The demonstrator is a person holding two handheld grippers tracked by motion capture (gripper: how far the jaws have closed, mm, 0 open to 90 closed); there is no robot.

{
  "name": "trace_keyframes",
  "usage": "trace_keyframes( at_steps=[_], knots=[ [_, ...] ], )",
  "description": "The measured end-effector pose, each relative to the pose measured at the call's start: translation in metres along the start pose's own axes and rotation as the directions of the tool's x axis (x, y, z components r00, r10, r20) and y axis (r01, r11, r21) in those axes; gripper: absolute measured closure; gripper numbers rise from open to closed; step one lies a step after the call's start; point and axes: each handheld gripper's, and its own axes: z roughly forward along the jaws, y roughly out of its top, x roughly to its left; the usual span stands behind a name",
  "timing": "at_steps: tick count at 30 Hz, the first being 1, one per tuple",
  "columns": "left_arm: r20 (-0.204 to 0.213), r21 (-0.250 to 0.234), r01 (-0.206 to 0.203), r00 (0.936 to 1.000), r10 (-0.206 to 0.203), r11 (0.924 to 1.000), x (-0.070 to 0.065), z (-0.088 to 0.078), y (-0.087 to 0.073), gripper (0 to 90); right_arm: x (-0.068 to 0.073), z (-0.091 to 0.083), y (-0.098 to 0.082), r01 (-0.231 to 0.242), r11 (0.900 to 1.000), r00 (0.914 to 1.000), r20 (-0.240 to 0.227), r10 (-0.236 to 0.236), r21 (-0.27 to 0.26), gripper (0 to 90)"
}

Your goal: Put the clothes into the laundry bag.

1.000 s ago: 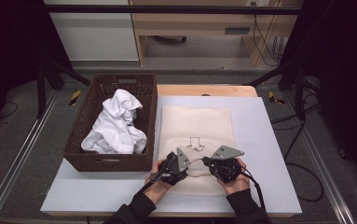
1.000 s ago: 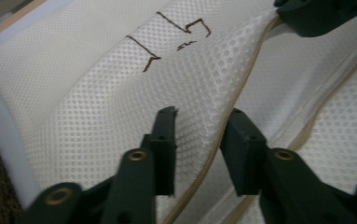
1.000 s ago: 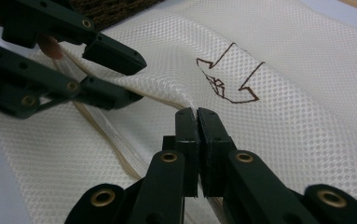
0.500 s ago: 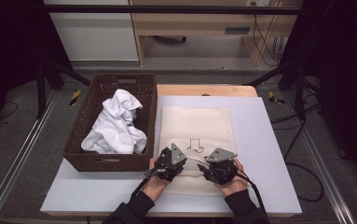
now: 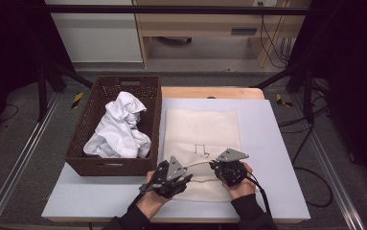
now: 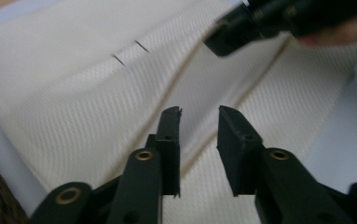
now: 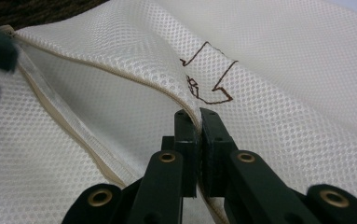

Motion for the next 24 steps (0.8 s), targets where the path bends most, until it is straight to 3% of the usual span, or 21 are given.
trace_keyframes(
  at_steps=[2, 4, 5, 12, 18, 20, 24],
  knots=[
    [0.001, 0.053, -0.017, 0.9999, 0.017, 0.9984, -0.004, 0.001, -0.018, 79.2, 0.000, -0.004, 0.002, -0.015, 1.000, 0.9999, 0.002, 0.015, -0.023, 86.7],
    [-0.001, 0.072, -0.020, 0.9998, 0.020, 0.9972, -0.004, 0.003, -0.023, 80.7, 0.000, -0.005, 0.003, -0.011, 0.999, 0.9999, 0.001, 0.011, -0.030, 86.7],
    [0.002, 0.109, -0.021, 0.9998, 0.021, 0.9938, -0.003, 0.008, -0.031, 82.5, -0.001, -0.008, 0.005, -0.011, 0.999, 0.9999, 0.004, 0.011, -0.051, 86.8],
    [0.000, 0.123, -0.010, 1.0000, 0.010, 0.9924, -0.002, 0.015, -0.038, 84.1, -0.002, -0.018, 0.013, -0.013, 0.992, 0.9999, -0.002, 0.013, -0.129, 86.9],
    [-0.005, 0.121, -0.006, 1.0000, 0.007, 0.9926, -0.003, 0.015, -0.038, 84.0, -0.002, -0.030, 0.020, 0.001, 0.976, 1.0000, 0.008, 0.001, -0.216, 86.8],
    [-0.006, 0.120, -0.010, 0.9999, 0.011, 0.9928, -0.003, 0.015, -0.039, 83.8, -0.003, -0.035, 0.022, 0.003, 0.967, 1.0000, 0.010, 0.000, -0.255, 86.8],
    [-0.007, 0.118, -0.002, 1.0000, 0.003, 0.9930, -0.004, 0.014, -0.038, 80.6, -0.006, -0.040, 0.023, -0.019, 0.962, 0.9998, -0.009, 0.017, -0.274, 86.8]
  ],
)
